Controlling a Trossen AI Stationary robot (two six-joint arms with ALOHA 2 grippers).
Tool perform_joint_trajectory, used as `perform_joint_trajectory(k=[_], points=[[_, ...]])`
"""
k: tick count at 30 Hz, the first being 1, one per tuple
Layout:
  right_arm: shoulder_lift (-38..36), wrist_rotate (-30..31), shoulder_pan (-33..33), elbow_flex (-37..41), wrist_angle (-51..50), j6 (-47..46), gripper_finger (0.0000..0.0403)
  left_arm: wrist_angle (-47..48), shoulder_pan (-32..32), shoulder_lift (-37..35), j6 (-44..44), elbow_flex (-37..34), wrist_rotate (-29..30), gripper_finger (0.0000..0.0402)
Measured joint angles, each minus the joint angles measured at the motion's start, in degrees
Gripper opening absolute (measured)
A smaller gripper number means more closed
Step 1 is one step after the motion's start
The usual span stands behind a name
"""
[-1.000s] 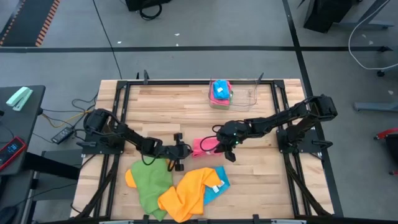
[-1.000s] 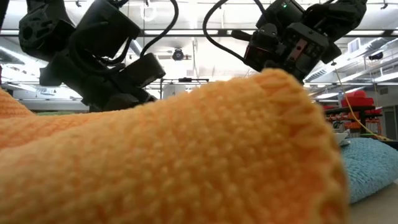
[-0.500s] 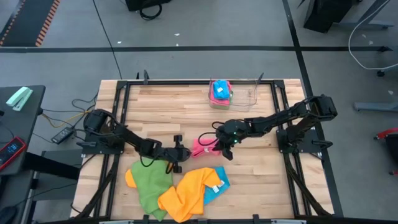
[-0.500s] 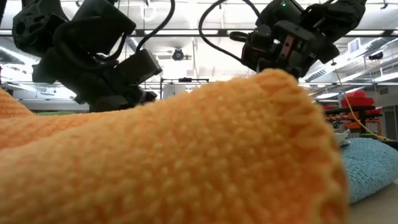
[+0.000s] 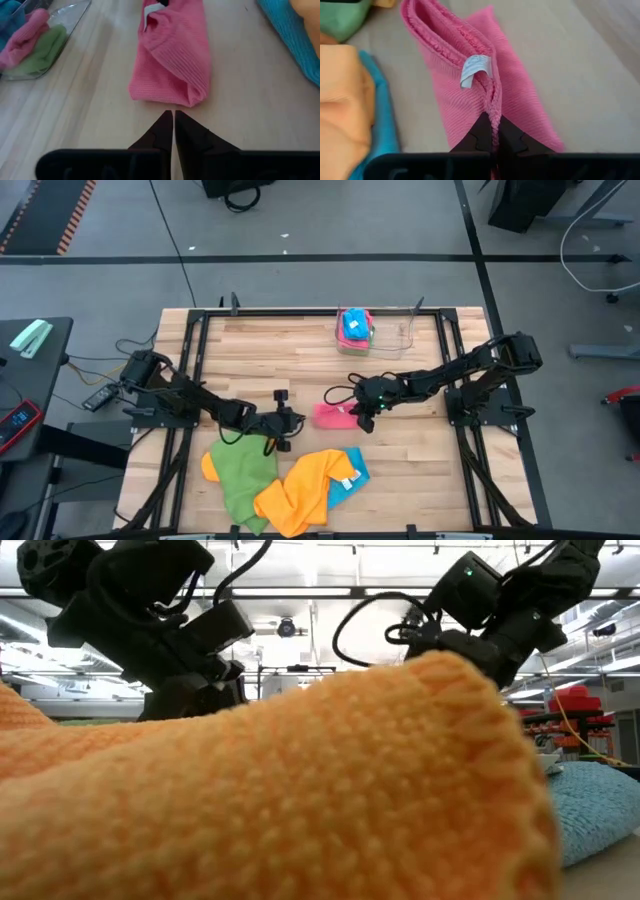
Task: Fold microfiber towels
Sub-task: Fold the pink towel
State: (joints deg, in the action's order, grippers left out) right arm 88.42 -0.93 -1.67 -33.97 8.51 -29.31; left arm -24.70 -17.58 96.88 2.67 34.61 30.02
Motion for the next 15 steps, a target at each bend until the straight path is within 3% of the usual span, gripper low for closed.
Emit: perform_joint_trajectory(k=[6, 10, 15], points=[[0.0, 2.14, 0.0, 0.35, -0.02, -0.52, 0.0008, -1.29, -0.24, 0.0, 0.01, 0.0, -1.26, 0.0011], [0.0, 2.53, 0.01, 0.36, -0.02, -0.52, 0.0008, -6.99, -0.16, 0.36, 0.1, 0.02, -4.7, 0.0016], [0.0, 3.51, 0.0, 0.37, -0.26, -1.54, 0.0008, -11.4, 0.58, 0.82, -0.03, 0.04, -4.86, 0.0024]])
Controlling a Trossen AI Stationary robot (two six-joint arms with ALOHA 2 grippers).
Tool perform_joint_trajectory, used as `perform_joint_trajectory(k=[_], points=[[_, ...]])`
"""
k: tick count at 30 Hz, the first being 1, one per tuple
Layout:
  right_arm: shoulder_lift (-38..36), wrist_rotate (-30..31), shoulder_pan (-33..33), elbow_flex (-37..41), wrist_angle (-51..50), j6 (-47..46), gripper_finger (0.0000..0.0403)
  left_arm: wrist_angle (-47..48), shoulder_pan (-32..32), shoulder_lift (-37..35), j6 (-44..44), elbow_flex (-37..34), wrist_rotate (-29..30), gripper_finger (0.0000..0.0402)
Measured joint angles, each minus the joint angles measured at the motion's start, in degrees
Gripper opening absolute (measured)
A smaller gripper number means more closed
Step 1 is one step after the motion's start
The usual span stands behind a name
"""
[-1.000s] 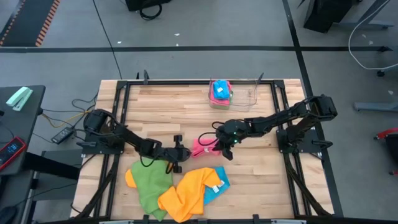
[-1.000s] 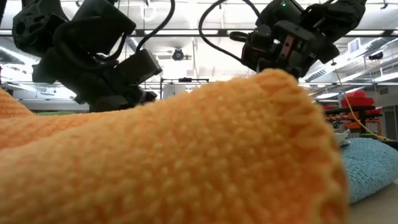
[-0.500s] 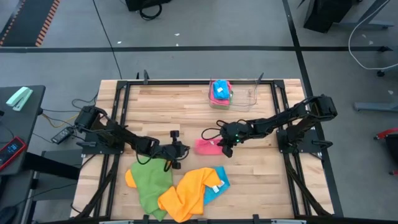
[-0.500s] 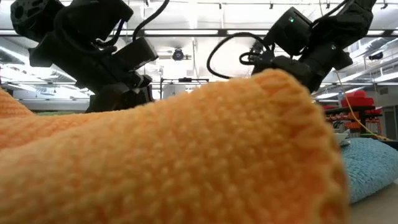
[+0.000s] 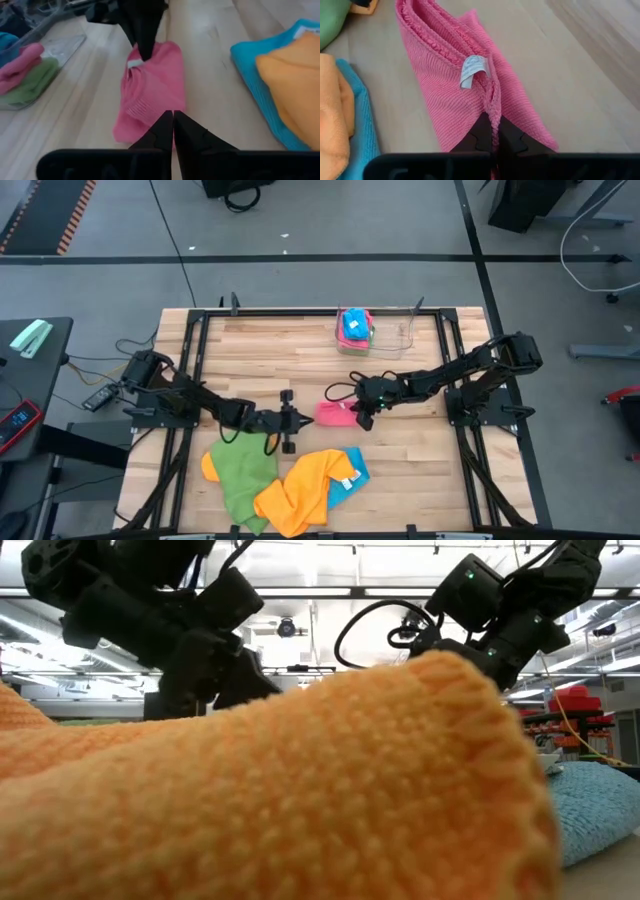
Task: Fold microfiber towels
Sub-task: Fold the pink towel
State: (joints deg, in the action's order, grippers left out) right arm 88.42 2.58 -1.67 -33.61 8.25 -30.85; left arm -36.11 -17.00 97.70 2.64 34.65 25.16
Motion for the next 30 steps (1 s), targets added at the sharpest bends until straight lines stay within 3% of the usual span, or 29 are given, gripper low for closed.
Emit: perform_joint_trajectory(k=[12, 17, 23, 30], points=[[0.02, -1.18, 0.0, 0.02, -3.21, -5.06, 0.0008, -14.91, 2.73, 7.95, 2.46, 0.63, -3.58, 0.0019], [0.02, -1.41, 0.0, 0.02, -3.61, -7.06, 0.0008, -14.87, 3.3, 12.19, 5.81, 5.27, -4.99, 0.0021], [0.02, -1.54, 0.04, 0.0, -3.69, -7.56, 0.0008, -8.18, 5.06, 16.57, 8.26, 9.8, -3.3, 0.0011], [0.02, -2.91, 0.04, -0.02, -3.53, -7.06, 0.0008, -7.19, 7.9, 16.93, 8.54, 10.22, -0.76, 0.002]])
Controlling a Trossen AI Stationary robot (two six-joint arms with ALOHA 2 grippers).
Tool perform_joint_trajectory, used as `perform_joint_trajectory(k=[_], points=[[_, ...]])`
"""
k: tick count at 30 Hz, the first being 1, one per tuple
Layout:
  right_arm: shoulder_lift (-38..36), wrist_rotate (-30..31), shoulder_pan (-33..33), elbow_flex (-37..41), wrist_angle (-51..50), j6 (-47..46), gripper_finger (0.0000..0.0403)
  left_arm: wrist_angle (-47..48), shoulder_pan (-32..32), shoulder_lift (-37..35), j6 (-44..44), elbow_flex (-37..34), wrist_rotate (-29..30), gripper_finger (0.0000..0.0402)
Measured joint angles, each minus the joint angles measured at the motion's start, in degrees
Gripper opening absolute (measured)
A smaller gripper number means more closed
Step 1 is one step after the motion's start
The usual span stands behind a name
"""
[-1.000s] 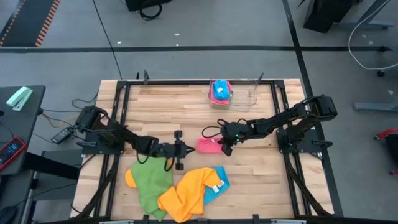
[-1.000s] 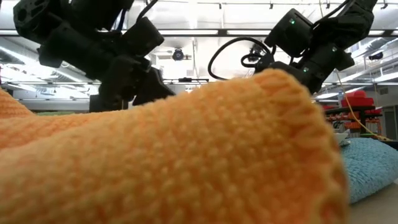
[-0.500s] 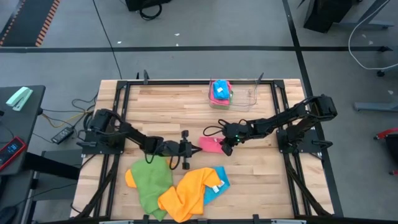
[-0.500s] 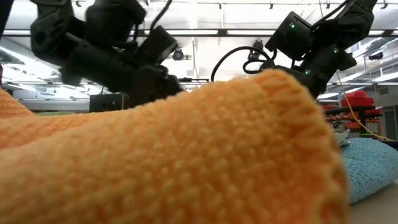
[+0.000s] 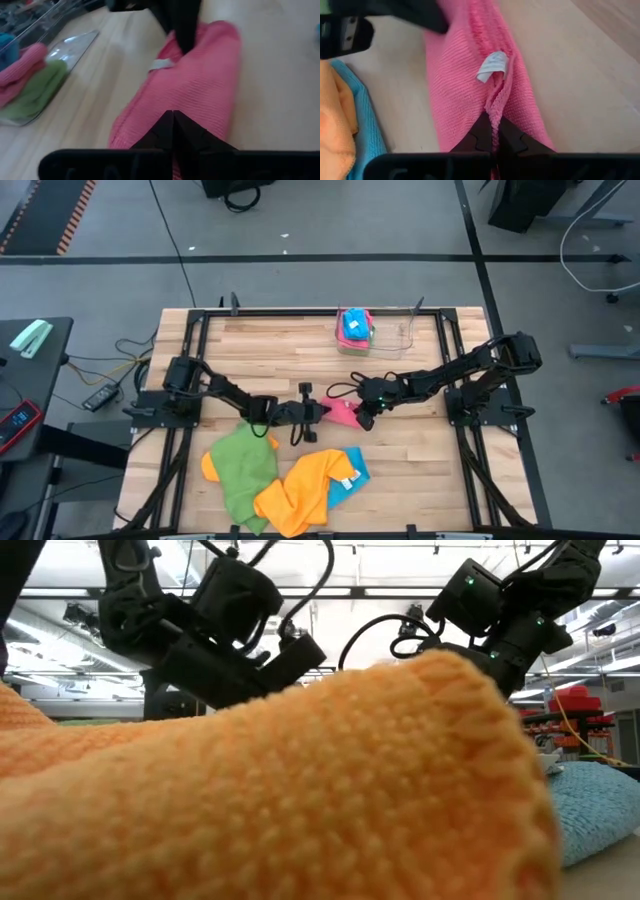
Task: Fold microfiber towels
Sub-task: Fold the pink towel
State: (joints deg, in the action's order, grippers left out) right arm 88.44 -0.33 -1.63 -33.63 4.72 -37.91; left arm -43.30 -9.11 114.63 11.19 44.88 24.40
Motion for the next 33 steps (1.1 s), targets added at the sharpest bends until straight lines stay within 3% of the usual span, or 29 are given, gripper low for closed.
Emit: perform_joint_trajectory(k=[5, 12, 20, 24, 28, 33], points=[[0.0, -0.38, 0.0, 0.0, -0.3, 0.94, 0.0033, 1.78, 1.35, 0.0, -2.21, 0.09, -0.04, 0.0016], [0.02, -1.15, 0.04, -0.39, -1.23, 1.31, 0.0112, 2.96, 2.09, 0.0, -3.95, 0.09, -0.04, 0.0011], [-1.77, -4.12, 1.24, -5.86, -14.16, 6.25, 0.0171, 3.46, 2.08, 0.0, -4.53, 0.09, -0.04, 0.0022], [-6.47, 0.25, 0.08, -7.23, -16.01, 13.3, 0.0174, 4.06, 2.08, 0.0, -4.62, 0.09, -0.04, 0.0011], [-12.48, 9.97, -2.2, -7.25, -15.12, 19.29, 0.0174, 4.25, 2.08, 0.0, -4.64, 0.09, -0.04, 0.001], [-12.69, 16.01, -5.45, -7.08, -8.29, 25.65, 0.0175, 4.23, 2.21, 0.0, -4.66, 0.09, -0.04, 0.0025]])
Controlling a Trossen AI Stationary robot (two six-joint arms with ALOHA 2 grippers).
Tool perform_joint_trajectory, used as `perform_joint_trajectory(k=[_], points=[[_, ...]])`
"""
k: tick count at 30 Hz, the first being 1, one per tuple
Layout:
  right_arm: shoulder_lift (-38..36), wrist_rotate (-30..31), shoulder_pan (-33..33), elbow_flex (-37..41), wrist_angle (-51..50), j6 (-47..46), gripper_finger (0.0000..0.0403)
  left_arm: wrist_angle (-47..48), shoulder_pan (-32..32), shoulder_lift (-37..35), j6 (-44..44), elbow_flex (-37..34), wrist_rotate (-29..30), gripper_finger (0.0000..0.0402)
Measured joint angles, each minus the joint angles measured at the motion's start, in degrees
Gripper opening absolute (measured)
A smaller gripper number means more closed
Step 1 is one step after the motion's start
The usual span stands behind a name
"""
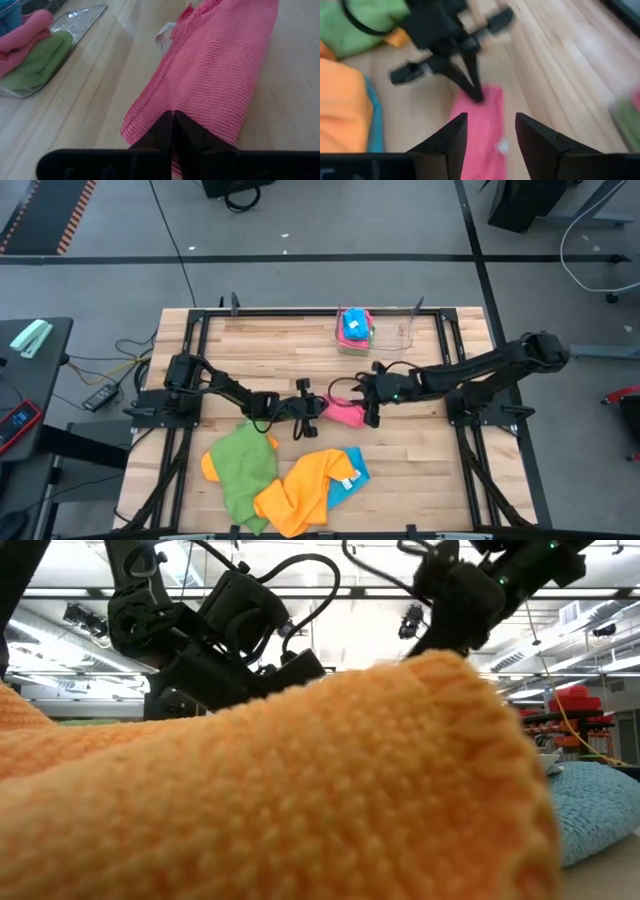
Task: Fold microfiber towels
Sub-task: Fold the pink towel
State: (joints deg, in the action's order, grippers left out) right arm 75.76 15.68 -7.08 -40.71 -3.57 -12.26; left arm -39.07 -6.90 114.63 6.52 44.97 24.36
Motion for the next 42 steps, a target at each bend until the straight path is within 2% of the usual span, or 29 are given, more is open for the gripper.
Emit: perform_joint_trajectory(k=[7, 11, 19, 28, 33, 42], points=[[10.35, 0.38, -0.93, 1.77, 12.99, 2.26, 0.0204, 0.0, -0.02, 0.0, -0.31, -0.02, 0.0, 0.0012], [15.83, 3.51, -0.82, 1.75, 18.34, 2.39, 0.0225, 0.03, -0.02, 0.0, -0.31, -0.02, 0.0, 0.0011], [20.43, 5.49, -0.98, 1.75, 14.86, -0.16, 0.0226, 0.65, -0.02, 0.0, -0.37, -0.02, 0.02, 0.0023], [18.17, 5.44, -1.46, 1.73, 2.14, -7.82, 0.0226, 0.99, 0.04, -0.02, -0.09, -0.02, 0.0, 0.0013], [18.17, 5.46, -2.68, 1.66, -0.79, -10.04, 0.0225, 1.51, 0.37, -0.04, -0.31, -0.02, -0.02, 0.0023], [17.36, 5.51, -4.39, 1.75, -2.73, -12.82, 0.0225, 1.69, 0.35, -0.04, -0.31, -0.02, -0.02, 0.0011]])
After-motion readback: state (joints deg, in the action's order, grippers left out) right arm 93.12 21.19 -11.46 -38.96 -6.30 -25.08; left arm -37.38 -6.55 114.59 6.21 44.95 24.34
